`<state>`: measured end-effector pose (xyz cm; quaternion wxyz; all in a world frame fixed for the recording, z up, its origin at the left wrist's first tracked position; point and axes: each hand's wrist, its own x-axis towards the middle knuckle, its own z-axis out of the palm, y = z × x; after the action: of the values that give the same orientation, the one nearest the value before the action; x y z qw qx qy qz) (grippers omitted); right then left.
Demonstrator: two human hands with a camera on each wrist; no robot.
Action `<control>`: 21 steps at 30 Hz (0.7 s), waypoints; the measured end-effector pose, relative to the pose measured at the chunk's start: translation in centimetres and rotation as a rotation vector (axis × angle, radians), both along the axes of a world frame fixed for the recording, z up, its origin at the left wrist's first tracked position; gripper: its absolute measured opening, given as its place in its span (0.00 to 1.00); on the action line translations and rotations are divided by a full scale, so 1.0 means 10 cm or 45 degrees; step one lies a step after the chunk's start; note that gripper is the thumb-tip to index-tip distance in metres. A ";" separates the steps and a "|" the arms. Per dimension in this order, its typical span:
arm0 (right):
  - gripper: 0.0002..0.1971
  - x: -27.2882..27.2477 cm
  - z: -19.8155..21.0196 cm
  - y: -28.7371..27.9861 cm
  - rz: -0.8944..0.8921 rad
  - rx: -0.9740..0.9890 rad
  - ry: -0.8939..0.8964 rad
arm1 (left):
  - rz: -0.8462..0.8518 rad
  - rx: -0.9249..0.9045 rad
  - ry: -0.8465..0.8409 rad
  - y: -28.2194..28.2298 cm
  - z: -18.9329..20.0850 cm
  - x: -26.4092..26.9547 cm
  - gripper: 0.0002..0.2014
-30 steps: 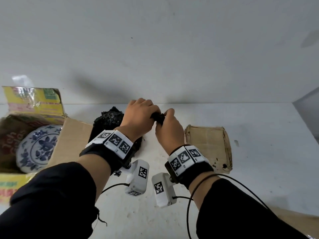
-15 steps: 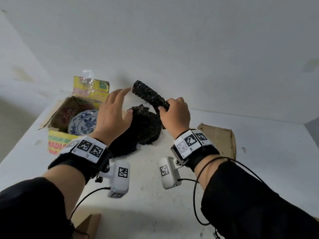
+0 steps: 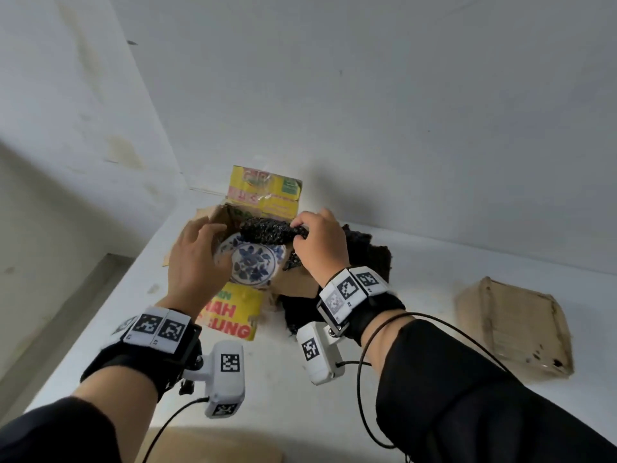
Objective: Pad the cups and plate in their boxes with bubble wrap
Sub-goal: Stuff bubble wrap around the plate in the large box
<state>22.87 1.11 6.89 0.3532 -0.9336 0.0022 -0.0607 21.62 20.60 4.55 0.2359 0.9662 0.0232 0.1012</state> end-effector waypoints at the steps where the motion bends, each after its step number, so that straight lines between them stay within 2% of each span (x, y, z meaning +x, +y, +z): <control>1: 0.11 0.07 -0.01 0.09 0.008 -0.012 -0.008 | 0.007 -0.002 0.011 0.05 -0.04 0.03 0.26; 7: 0.15 0.40 -0.10 0.46 0.113 -0.143 0.003 | 0.046 0.005 0.095 0.11 -0.25 0.13 0.31; 11: 0.16 0.59 -0.19 0.64 0.167 -0.311 0.052 | 0.117 -0.006 0.156 0.15 -0.31 0.22 0.30; 17: 0.15 0.72 -0.36 0.93 0.304 -0.490 0.014 | 0.185 -0.238 0.045 0.15 -0.37 0.27 0.23; 21: 0.12 0.72 -0.52 1.09 0.541 -0.685 0.155 | 0.245 -0.415 -0.007 0.13 -0.39 0.27 0.25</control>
<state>30.04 11.99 1.71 0.0983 -0.9747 -0.1873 0.0718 24.28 21.89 0.62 0.3788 0.9082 0.1308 0.1209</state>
